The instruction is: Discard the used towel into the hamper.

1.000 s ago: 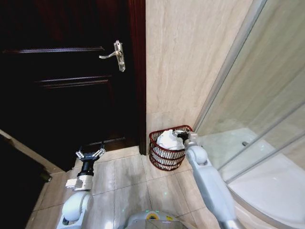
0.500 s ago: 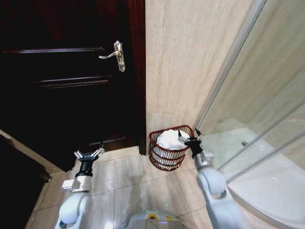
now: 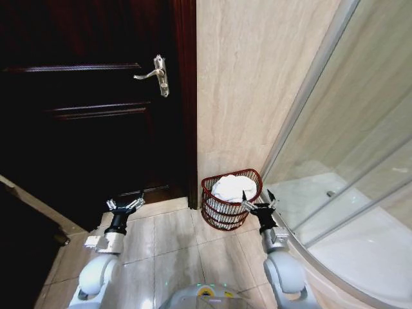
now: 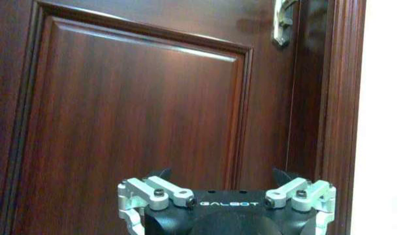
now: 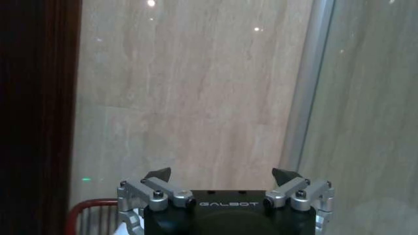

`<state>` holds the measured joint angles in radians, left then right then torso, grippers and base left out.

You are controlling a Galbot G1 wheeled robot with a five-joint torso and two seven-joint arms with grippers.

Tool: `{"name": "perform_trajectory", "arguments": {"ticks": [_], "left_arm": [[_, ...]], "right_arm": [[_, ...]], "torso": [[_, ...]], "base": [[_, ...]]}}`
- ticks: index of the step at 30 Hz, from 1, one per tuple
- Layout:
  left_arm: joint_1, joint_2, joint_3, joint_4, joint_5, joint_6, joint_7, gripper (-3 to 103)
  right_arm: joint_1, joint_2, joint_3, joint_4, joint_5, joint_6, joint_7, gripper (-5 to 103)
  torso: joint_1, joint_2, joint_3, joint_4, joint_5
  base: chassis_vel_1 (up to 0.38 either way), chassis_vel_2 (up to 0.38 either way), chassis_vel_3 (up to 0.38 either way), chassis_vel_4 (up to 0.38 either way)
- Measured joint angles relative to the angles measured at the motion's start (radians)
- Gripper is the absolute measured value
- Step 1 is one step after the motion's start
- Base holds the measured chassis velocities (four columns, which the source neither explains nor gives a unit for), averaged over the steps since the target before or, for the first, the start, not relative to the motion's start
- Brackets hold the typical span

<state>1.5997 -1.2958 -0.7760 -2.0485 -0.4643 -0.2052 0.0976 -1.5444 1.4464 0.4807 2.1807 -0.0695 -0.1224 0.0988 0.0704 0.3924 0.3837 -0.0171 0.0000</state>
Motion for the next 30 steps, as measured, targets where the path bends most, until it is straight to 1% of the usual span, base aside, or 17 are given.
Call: {"name": "perform_trajectory", "arguments": {"ticks": [2,4,9,14,17,18,19,20,21,22,25,30], "left_arm": [[-0.001,0.003,0.002,0.001,-0.005,0.005,0.004,100],[-0.004,0.002,0.009,0.001,-0.008,0.011,0.007,100],[-0.008,-0.009,0.017,-0.001,-0.008,0.018,0.008,100],[-0.005,-0.015,0.019,-0.002,-0.006,0.019,0.008,100],[-0.001,-0.013,0.018,-0.002,-0.007,0.009,0.012,100],[0.005,-0.010,0.015,-0.002,-0.008,0.006,0.027,100],[0.014,-0.008,0.008,-0.006,-0.008,0.005,0.057,100],[0.014,-0.008,0.008,-0.006,-0.008,0.005,0.057,100],[0.018,-0.009,0.004,-0.010,-0.008,0.002,0.082,100],[0.018,-0.011,0.003,-0.012,-0.008,-0.001,0.092,100],[0.015,-0.018,0.002,-0.013,-0.007,-0.003,0.094,100],[0.011,-0.018,0.001,-0.018,0.000,-0.002,0.087,100]], "right_arm": [[-0.002,-0.002,0.017,0.008,-0.002,0.000,-0.011,100],[-0.006,-0.001,0.069,0.041,0.008,-0.026,-0.055,100],[-0.027,-0.020,0.112,0.085,0.037,-0.053,-0.074,100],[-0.042,-0.023,0.114,0.106,0.062,-0.068,-0.076,100],[-0.040,-0.022,0.107,0.108,0.066,-0.072,-0.073,100],[-0.035,-0.022,0.104,0.108,0.066,-0.073,-0.070,100],[-0.029,-0.022,0.100,0.108,0.066,-0.073,-0.068,100],[-0.029,-0.022,0.100,0.108,0.066,-0.073,-0.068,100],[-0.026,-0.022,0.095,0.110,0.066,-0.074,-0.064,100],[-0.023,-0.022,0.091,0.113,0.067,-0.074,-0.060,100],[-0.019,-0.022,0.081,0.114,0.068,-0.075,-0.047,100],[-0.019,-0.020,0.067,0.125,0.067,-0.076,-0.041,100]], "torso": [[0.000,0.000,0.000,0.0001,0.0000],[0.000,0.000,0.000,0.0001,0.0001],[0.000,0.000,0.000,0.0000,0.0000],[0.000,0.000,0.000,-0.0001,0.0000],[0.000,0.000,0.000,0.0000,0.0000],[0.000,0.000,0.000,0.0000,0.0000],[0.000,0.000,0.000,0.0002,0.0000],[0.000,0.000,0.000,0.0002,0.0000],[0.000,0.000,0.000,0.0002,0.0002],[0.000,0.000,0.000,0.0004,0.0002],[0.003,0.007,0.004,0.0003,0.0000],[0.012,0.031,0.018,0.0002,0.0000]], "base": [[0.000,0.000,0.000,0.000],[0.000,0.000,0.000,0.000],[0.000,0.000,0.000,0.000],[0.000,0.000,0.000,0.000],[0.000,0.000,0.000,0.000],[0.000,0.000,0.000,0.000],[0.000,0.000,0.000,0.000],[0.000,0.000,0.000,0.000],[0.000,0.000,0.000,0.000],[0.000,0.000,0.000,0.000],[0.000,0.000,0.000,0.000],[0.000,0.000,0.000,0.000]]}}
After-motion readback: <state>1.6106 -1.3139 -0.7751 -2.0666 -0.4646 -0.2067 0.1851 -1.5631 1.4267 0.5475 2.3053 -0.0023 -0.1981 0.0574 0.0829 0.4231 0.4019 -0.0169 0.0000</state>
